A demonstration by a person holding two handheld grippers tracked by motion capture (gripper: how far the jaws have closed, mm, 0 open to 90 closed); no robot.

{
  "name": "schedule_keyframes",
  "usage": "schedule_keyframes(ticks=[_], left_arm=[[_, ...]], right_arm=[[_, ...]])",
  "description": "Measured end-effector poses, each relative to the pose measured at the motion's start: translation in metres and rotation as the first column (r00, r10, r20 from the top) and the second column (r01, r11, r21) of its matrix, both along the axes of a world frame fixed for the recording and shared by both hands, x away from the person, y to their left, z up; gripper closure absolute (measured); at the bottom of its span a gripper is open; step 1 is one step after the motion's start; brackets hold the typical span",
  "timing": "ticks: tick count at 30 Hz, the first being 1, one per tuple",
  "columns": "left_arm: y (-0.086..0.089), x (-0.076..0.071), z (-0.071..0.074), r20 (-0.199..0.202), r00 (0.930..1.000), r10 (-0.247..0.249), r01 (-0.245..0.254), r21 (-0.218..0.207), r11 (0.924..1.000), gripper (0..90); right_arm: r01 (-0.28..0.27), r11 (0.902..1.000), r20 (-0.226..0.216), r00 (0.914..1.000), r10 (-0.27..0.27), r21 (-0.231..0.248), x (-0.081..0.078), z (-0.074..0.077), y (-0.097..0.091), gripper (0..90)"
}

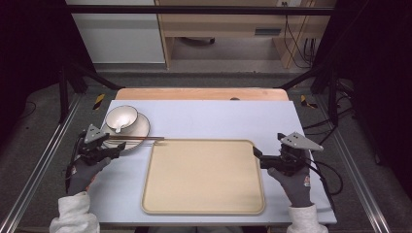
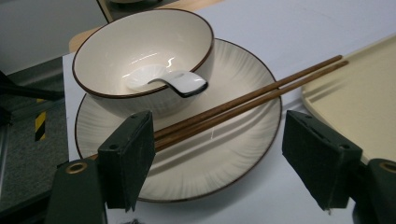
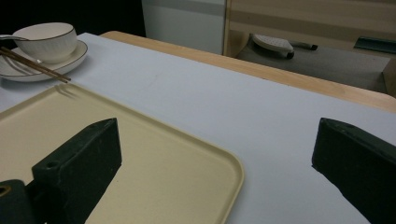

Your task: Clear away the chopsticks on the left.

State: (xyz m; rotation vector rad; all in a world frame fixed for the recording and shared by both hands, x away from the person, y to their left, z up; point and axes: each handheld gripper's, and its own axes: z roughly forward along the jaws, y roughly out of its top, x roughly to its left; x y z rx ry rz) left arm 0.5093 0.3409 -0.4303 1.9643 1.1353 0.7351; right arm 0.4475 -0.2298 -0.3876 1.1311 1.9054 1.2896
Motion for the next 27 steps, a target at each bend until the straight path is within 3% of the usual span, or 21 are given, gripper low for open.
schedule_keyframes(ticks=[6,8,14,18,27], left_arm=[[0.005,0.016,-0.011,-0.017,0.9997,0.017,-0.016,0.025,0.9995,32.1],[0.007,0.021,-0.016,-0.019,0.9997,0.012,-0.012,0.016,0.9998,34.0],[0.007,0.027,-0.024,-0.031,0.9995,0.000,0.001,0.047,0.9989,37.5],[0.006,0.029,-0.026,-0.030,0.9995,-0.001,0.003,0.054,0.9985,39.2],[0.004,0.024,-0.024,-0.038,0.9993,-0.001,0.005,0.111,0.9938,42.1]], right_arm=[[0.002,1.0000,-0.004,1.0000,-0.002,-0.006,0.001,-0.001,0.001,1.6],[0.005,1.0000,-0.008,1.0000,-0.005,-0.003,0.001,-0.002,0.002,1.7],[0.000,1.0000,-0.014,0.9999,0.000,-0.007,0.002,-0.003,0.004,1.7],[-0.002,1.0000,-0.015,0.9999,0.002,-0.009,0.002,-0.004,0.004,1.7],[0.000,1.0000,-0.011,0.9999,-0.001,-0.007,0.001,-0.002,0.003,1.7]])
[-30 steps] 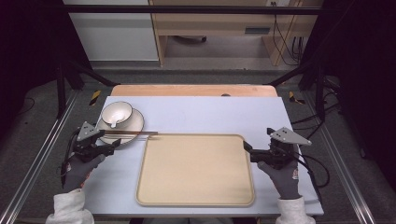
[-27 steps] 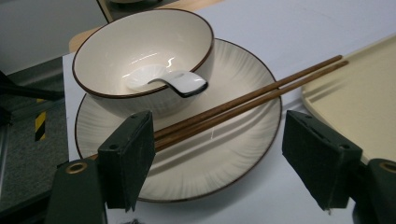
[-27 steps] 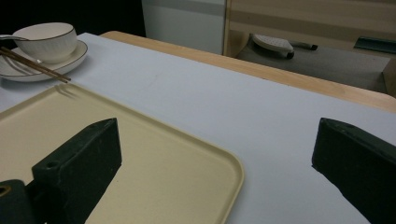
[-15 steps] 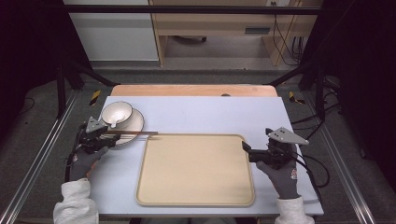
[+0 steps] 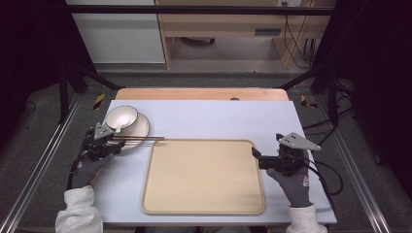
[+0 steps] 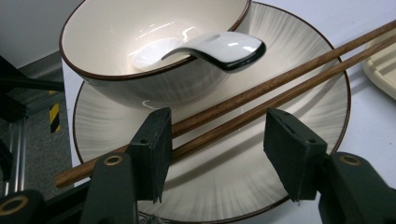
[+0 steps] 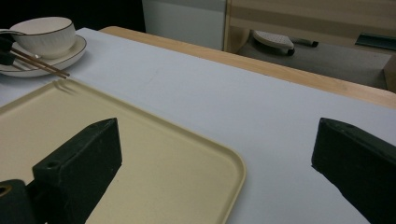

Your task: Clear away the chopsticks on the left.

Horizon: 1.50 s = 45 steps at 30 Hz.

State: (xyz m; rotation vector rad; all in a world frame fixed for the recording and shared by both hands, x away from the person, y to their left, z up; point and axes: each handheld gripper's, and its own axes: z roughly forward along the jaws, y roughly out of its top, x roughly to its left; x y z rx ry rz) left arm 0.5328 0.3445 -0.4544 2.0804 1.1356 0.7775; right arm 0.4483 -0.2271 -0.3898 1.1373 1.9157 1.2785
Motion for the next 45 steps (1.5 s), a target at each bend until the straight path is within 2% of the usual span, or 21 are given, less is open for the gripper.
schedule_keyframes(ticks=[6,9,12,15,17,19,21,29,37,39,40,42,45], left_arm=[[0.000,-0.002,0.001,-0.005,1.0000,0.000,0.000,0.010,0.9999,44.5],[0.002,-0.001,0.003,-0.002,1.0000,-0.006,0.006,-0.020,0.9998,45.5],[0.002,-0.001,0.004,-0.003,1.0000,-0.010,0.010,-0.021,0.9997,44.7],[0.000,0.001,0.000,-0.018,0.9997,-0.015,0.015,-0.014,0.9998,44.3],[-0.004,0.003,-0.002,-0.014,0.9999,-0.008,0.008,0.013,0.9999,43.6],[-0.005,0.003,-0.002,-0.011,0.9999,-0.004,0.004,0.020,0.9998,43.8],[-0.005,0.002,-0.002,-0.011,0.9999,-0.003,0.003,0.017,0.9999,45.3],[-0.010,-0.004,0.002,-0.031,0.9994,-0.014,0.016,0.065,0.9977,55.9],[-0.006,-0.007,0.007,-0.057,0.9982,-0.018,0.021,0.047,0.9987,66.0],[-0.007,-0.007,0.008,-0.058,0.9981,-0.023,0.026,0.043,0.9987,65.1],[-0.007,-0.007,0.009,-0.054,0.9980,-0.034,0.035,0.027,0.9990,65.1],[-0.010,-0.005,0.008,-0.050,0.9975,-0.049,0.050,0.012,0.9987,59.5],[-0.016,-0.001,0.002,-0.071,0.9957,-0.059,0.063,0.046,0.9970,57.4]], right_arm=[[0.000,1.0000,0.011,0.9999,0.000,0.006,-0.001,0.002,-0.002,1.8],[-0.002,0.9999,0.013,0.9999,0.001,0.010,-0.001,0.002,-0.002,1.8],[-0.002,0.9999,0.013,0.9999,0.002,0.011,-0.001,0.002,-0.002,1.8],[-0.005,0.9999,0.010,0.9999,0.005,0.009,-0.001,0.002,-0.002,1.8],[-0.005,1.0000,0.010,0.9999,0.005,0.009,-0.001,0.002,-0.002,1.8],[-0.004,1.0000,0.010,0.9999,0.004,0.009,-0.001,0.002,-0.002,1.8],[-0.004,0.9999,0.012,0.9999,0.004,0.012,-0.002,0.003,-0.002,1.7],[-0.003,0.9999,0.015,0.9999,0.003,0.013,-0.003,0.004,-0.002,1.8],[0.002,0.9999,0.019,0.9998,-0.003,0.017,-0.004,0.005,-0.003,1.8],[0.000,0.9999,0.020,0.9998,-0.001,0.014,-0.004,0.005,-0.003,1.8],[0.000,0.9999,0.020,0.9998,-0.001,0.014,-0.004,0.005,-0.003,1.8],[0.000,0.9999,0.022,0.9998,0.000,0.015,-0.004,0.005,-0.003,1.7],[-0.001,0.9999,0.022,0.9998,0.001,0.015,-0.004,0.006,-0.004,1.8]])
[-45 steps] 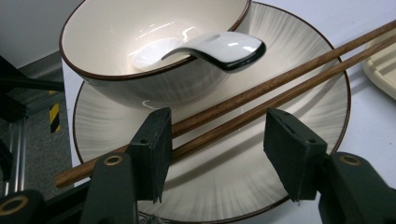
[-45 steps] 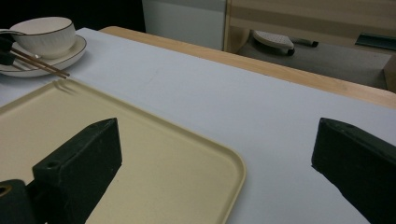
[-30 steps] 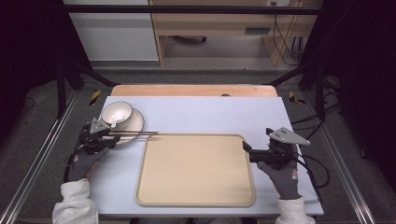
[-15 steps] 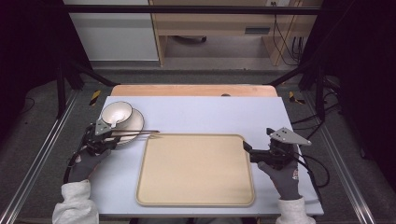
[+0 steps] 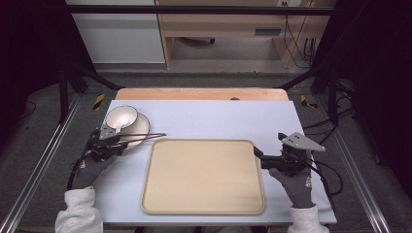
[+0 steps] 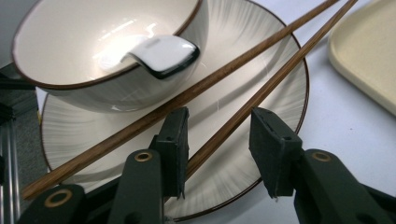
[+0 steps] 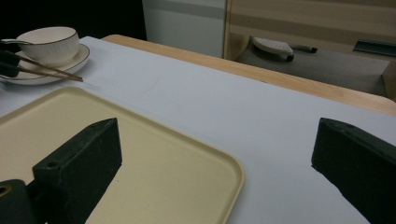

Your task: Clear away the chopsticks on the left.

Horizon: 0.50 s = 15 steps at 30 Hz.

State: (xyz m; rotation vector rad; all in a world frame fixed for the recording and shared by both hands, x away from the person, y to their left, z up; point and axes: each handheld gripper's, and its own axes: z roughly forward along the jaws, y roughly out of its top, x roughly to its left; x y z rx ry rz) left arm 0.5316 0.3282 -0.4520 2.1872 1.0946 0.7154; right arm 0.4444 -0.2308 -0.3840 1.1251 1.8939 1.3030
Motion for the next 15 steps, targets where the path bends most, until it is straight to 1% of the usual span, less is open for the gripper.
schedule_keyframes(ticks=[2,4,5,6,7,9,10,11,12,14,15], left_arm=[[-0.0006,0.0003,-0.0005,0.001,1.0000,-0.002,0.002,0.007,1.0000,57.4],[-0.0006,-0.0009,0.0018,-0.005,0.9999,-0.009,0.009,-0.010,0.9999,64.3],[-0.0006,-0.0009,0.0018,-0.005,0.9999,-0.009,0.009,-0.010,0.9999,66.8],[-0.0013,-0.0017,0.0026,-0.011,0.9999,-0.010,0.010,0.001,1.0000,67.4],[-0.0013,-0.0017,0.0026,-0.011,0.9999,-0.010,0.010,0.001,1.0000,67.8],[-0.0034,-0.0028,0.0040,-0.019,0.9998,-0.011,0.011,0.016,0.9998,69.8],[-0.0052,-0.0032,0.0051,-0.022,0.9997,-0.010,0.011,0.031,0.9995,71.6],[-0.0052,-0.0032,0.0051,-0.022,0.9997,-0.010,0.011,0.031,0.9995,73.4],[-0.0059,-0.0032,0.0050,-0.021,0.9998,-0.007,0.007,0.032,0.9995,73.4],[-0.0060,-0.0033,0.0067,-0.042,0.9991,-0.005,0.006,0.026,0.9997,76.8],[-0.0060,-0.0033,0.0067,-0.042,0.9991,-0.005,0.006,0.026,0.9997,78.4]], right_arm=[[0.000,1.0000,-0.001,1.0000,0.000,0.001,-0.0001,0.0000,0.0002,1.8],[-0.002,1.0000,-0.001,1.0000,0.002,-0.002,0.0000,-0.0001,0.0006,1.8],[-0.002,1.0000,-0.003,1.0000,0.002,0.000,0.0001,-0.0003,0.0008,1.7],[-0.003,1.0000,-0.002,1.0000,0.003,-0.004,0.0003,-0.0005,0.0008,1.8],[-0.003,1.0000,-0.002,1.0000,0.003,-0.004,0.0003,-0.0005,0.0008,1.8],[-0.003,1.0000,-0.001,1.0000,0.003,-0.006,0.0002,-0.0005,0.0006,1.7],[-0.001,1.0000,-0.003,1.0000,0.001,-0.004,-0.0001,-0.0001,0.0005,1.7],[0.001,1.0000,-0.002,1.0000,-0.001,-0.002,-0.0002,0.0002,0.0001,1.7],[0.001,1.0000,-0.002,1.0000,-0.001,-0.002,-0.0002,0.0002,0.0001,1.7],[0.001,1.0000,-0.001,1.0000,-0.001,0.002,-0.0005,0.0007,-0.0004,1.7],[0.001,1.0000,-0.001,1.0000,-0.001,0.002,-0.0005,0.0007,-0.0004,1.7]])
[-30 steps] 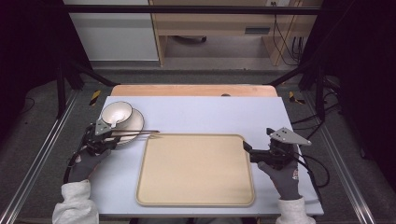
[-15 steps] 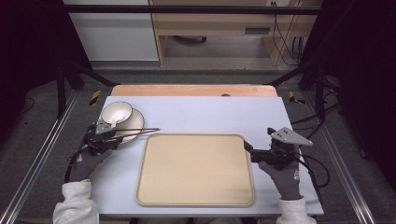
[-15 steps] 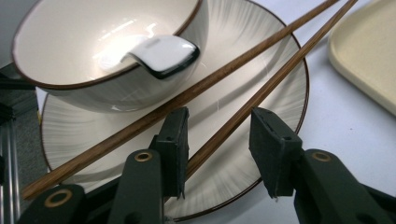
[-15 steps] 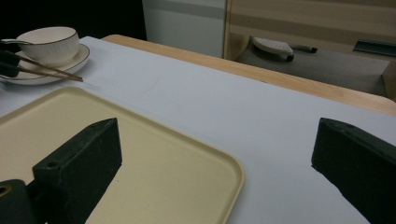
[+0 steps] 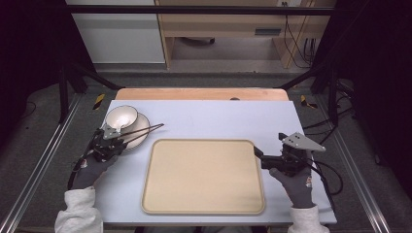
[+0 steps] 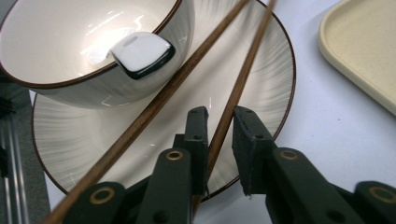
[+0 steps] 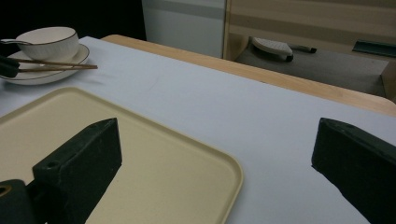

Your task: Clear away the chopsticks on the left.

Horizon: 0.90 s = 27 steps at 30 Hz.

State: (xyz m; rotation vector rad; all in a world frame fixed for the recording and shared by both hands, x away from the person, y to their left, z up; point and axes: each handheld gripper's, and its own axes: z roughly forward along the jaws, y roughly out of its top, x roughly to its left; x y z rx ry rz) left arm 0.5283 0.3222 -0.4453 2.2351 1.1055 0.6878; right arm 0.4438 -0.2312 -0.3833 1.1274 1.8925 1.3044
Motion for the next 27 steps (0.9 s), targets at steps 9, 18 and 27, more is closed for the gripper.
schedule_keyframes(ticks=[9,18,27], left_arm=[[-0.003,0.001,0.001,-0.027,0.9995,0.013,-0.014,-0.031,0.9994,84.4],[-0.006,0.008,0.003,-0.038,0.9975,0.059,-0.062,-0.097,0.9933,74.9],[-0.012,0.011,-0.003,-0.064,0.9957,0.067,-0.073,-0.096,0.9927,84.3]], right_arm=[[0.000,1.0000,-0.002,1.0000,0.000,-0.006,0.000,0.000,0.000,1.7],[0.001,1.0000,-0.003,1.0000,-0.001,-0.004,0.000,0.000,0.000,1.7],[-0.002,1.0000,-0.006,1.0000,0.002,-0.009,0.001,-0.001,0.000,1.7]])
